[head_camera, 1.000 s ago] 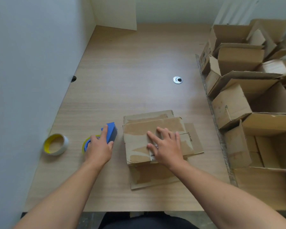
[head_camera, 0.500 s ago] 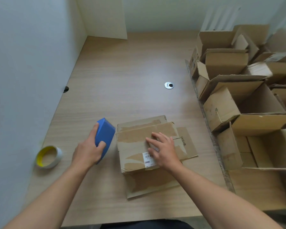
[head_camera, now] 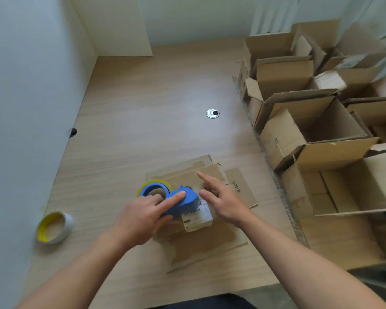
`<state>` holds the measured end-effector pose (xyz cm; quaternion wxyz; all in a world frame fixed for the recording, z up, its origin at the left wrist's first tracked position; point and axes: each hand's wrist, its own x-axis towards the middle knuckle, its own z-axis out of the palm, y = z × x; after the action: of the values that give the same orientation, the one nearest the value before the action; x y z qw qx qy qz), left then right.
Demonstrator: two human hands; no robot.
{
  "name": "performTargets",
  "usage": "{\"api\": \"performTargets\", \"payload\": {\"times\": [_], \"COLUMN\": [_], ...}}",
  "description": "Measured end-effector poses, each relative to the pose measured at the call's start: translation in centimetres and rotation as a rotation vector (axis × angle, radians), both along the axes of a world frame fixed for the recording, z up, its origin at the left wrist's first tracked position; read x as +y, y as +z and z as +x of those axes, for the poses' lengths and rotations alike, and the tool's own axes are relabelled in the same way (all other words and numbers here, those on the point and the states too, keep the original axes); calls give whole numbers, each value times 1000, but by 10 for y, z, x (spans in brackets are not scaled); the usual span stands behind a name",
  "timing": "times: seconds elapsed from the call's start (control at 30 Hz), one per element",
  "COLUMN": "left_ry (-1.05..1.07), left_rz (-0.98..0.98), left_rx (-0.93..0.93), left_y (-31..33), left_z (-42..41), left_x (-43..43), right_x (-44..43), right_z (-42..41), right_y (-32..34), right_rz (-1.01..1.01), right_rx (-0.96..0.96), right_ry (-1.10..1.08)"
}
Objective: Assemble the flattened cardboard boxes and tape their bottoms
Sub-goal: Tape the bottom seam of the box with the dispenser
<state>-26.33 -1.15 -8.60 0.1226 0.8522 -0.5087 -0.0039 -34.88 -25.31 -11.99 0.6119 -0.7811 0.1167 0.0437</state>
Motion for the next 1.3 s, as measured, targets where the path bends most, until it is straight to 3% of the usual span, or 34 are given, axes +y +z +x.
{"api": "performTargets", "payload": {"times": [0.23,0.4,0.57,0.77,1.3], "left_ry": [-128,-256,-304,-361,-355], "left_rz": [-15,28,16,32,92], "left_rx": [-136,-187,-239,-301,-241], "left_y": [-5,-10,-6,-2,0], "left_z": [6,9,15,19,23], "left_x": [-11,-12,-15,-14,-15], "right_x": [-6,-13,-18,-15,-1], "right_z": [1,5,9,14,22], "right_y": [-1,4,4,5,8], "right_rz": [-68,63,-53,-33,25], "right_rx": [-2,-12,41,65,52], "right_ry": [60,56,221,295,111]}}
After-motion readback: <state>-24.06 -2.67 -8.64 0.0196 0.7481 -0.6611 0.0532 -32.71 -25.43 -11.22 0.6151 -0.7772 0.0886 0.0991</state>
